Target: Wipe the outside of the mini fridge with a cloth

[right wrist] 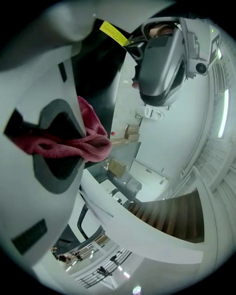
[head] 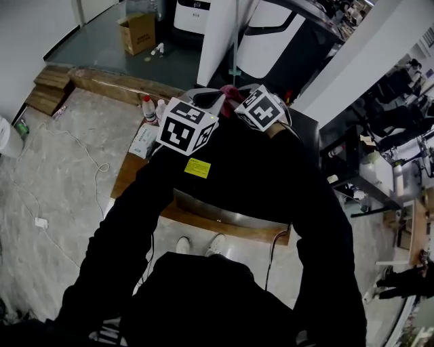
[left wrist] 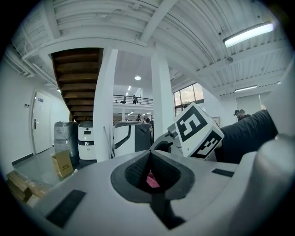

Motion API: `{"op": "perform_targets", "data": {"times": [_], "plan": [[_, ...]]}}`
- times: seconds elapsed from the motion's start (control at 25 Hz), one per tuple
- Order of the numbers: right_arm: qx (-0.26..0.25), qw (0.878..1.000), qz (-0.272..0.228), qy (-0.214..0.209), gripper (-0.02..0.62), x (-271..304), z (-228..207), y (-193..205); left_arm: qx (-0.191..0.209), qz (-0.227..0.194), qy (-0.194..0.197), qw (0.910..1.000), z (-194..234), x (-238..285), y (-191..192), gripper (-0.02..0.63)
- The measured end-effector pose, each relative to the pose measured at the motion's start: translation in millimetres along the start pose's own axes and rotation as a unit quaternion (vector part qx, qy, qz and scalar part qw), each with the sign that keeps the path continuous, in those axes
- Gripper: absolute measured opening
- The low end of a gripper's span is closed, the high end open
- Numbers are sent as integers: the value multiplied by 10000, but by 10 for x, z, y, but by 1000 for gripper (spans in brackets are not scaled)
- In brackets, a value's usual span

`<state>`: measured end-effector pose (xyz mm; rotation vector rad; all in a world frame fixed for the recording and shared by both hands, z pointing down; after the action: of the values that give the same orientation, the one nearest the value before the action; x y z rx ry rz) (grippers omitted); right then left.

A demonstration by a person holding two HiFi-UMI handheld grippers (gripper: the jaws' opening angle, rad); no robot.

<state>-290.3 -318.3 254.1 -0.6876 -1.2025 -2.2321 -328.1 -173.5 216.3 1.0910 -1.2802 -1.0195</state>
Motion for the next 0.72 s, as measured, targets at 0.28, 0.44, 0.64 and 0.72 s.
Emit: {"op": "perform_targets", "data": {"times": [0.28,0.44,0.64,0.72], "plan": [[125,9991,263,317,84,-301,5,340,-1,-32,267,9996,-361,-13,16,6],[64,9981,396,462,84,-541,-52,662,44,-12,378,9993,-698,83,-31,6],[197,9970,487,563,84,-871,-188,1080,53,-28,418,9991,-1130,204,-80,6],[234,9967,485,603,84,-980,-218,1242,61,-20,427,9991,-1302,243,-82,6]]}}
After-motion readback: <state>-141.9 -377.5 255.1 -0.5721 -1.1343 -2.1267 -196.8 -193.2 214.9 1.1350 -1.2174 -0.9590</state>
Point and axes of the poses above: the fingertips, and each gripper's own axes: x forward along the fingers, z to its left, y out of its underside, the point moved 9 cm from there along -x, backward along the fingers, and after that the axes turned 5 degrees about y, right-handed, at the moved point
